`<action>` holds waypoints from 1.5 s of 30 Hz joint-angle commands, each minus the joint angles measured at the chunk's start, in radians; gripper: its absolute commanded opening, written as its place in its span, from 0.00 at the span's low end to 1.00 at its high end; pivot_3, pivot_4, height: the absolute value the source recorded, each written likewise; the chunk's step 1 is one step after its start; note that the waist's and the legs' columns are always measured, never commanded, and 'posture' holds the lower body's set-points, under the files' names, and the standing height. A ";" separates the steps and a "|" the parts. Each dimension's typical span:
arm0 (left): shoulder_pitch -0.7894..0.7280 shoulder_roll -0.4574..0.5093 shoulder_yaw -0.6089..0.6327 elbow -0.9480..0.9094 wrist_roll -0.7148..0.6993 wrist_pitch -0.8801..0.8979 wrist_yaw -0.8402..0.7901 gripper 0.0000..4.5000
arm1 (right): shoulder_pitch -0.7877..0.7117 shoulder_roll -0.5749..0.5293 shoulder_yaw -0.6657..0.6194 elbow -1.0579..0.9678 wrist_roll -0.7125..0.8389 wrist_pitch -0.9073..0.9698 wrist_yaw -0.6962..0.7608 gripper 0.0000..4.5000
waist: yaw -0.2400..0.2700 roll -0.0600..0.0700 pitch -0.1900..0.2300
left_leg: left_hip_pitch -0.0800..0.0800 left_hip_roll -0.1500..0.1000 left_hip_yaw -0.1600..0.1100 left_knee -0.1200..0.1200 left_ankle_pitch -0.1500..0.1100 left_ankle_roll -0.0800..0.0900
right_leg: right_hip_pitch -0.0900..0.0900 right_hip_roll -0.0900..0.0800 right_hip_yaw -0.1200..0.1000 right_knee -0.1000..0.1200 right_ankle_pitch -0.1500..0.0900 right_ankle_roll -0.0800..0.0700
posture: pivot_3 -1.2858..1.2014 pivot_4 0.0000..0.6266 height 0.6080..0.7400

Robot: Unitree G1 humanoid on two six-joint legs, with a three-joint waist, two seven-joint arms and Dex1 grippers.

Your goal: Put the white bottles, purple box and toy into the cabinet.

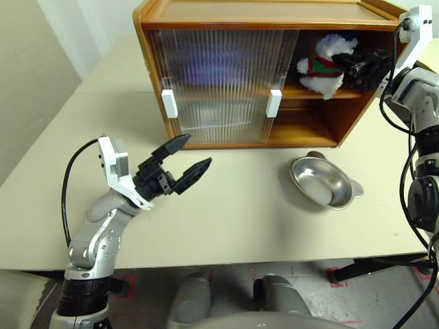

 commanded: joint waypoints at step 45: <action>0.051 0.013 -0.008 -0.025 -0.006 0.010 -0.009 1.00 | 0.910 -0.215 -0.360 -0.383 0.403 0.901 0.205 0.99 | 0.022 0.001 0.002 | -0.007 -0.001 0.000 0.006 0.001 0.003 | 0.001 0.002 0.001 -0.001 -0.003 0.007 | 0.60 0.05 1.00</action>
